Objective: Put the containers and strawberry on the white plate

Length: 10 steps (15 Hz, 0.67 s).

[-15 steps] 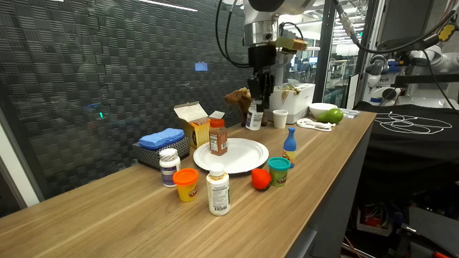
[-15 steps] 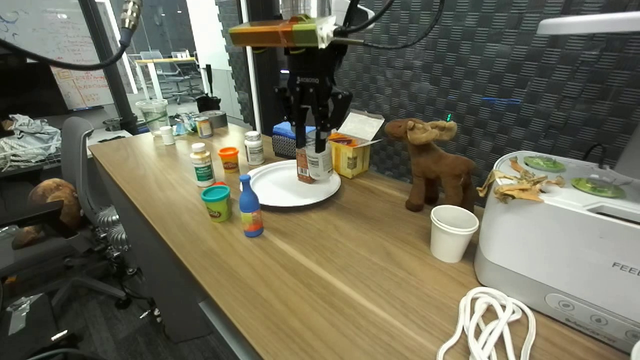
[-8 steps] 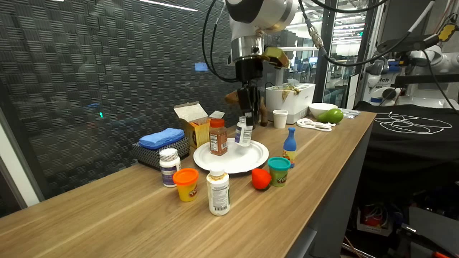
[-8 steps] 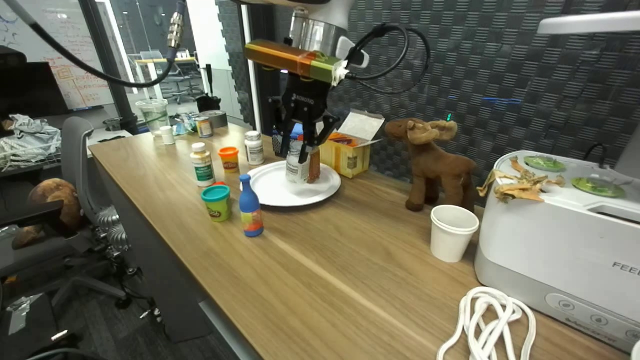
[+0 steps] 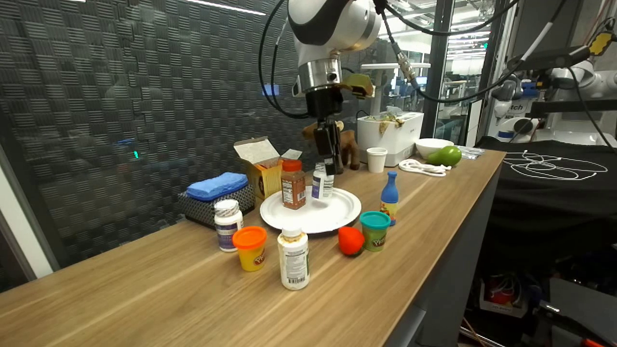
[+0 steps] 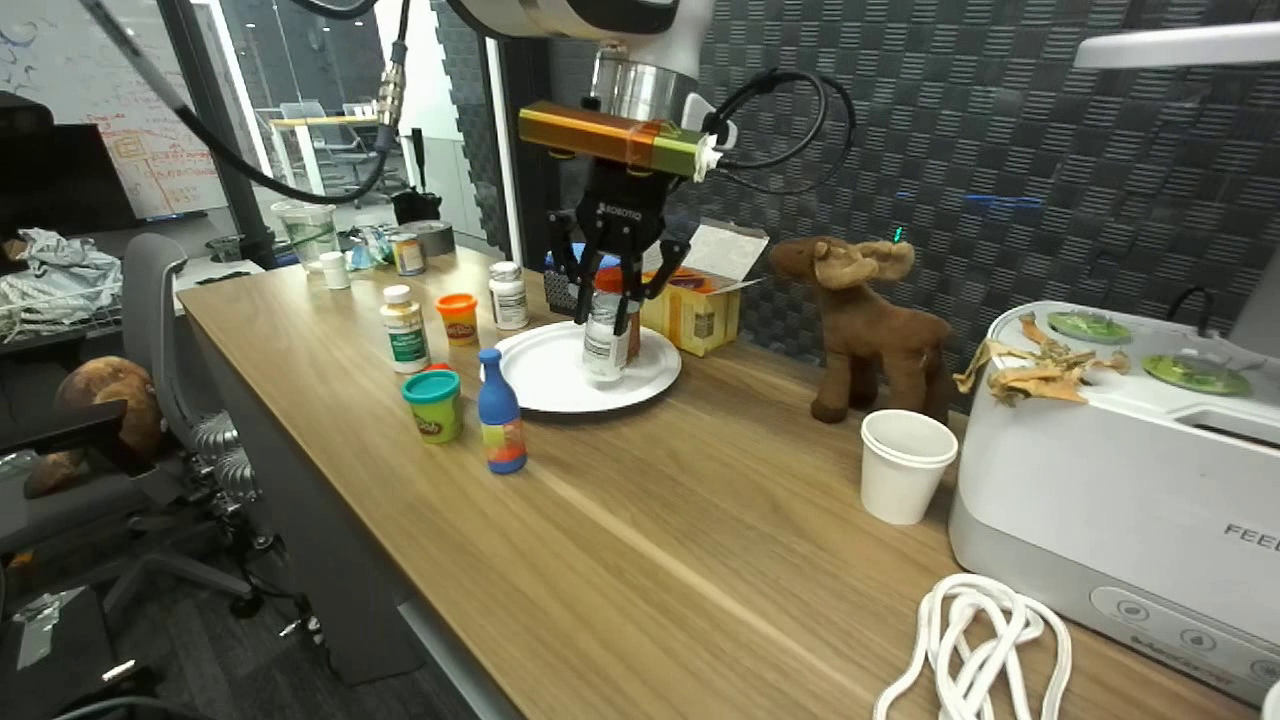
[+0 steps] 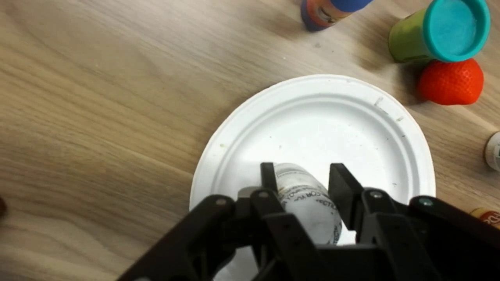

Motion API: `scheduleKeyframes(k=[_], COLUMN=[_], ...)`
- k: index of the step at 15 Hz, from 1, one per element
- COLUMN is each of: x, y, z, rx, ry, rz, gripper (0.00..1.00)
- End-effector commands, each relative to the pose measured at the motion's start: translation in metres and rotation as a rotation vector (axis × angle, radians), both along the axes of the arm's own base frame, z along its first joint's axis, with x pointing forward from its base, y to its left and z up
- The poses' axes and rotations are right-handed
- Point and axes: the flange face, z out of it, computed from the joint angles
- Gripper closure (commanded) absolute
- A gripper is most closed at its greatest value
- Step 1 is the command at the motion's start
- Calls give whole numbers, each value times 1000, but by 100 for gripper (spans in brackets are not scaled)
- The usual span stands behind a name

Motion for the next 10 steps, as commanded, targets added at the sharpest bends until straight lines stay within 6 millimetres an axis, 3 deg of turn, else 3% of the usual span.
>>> scheduleKeyframes(k=[1,10], x=[13,28], y=[8,12], z=[3,1], rx=[-65,-104], ry=[-19,-83], rz=[83,160], gripper=[86,86])
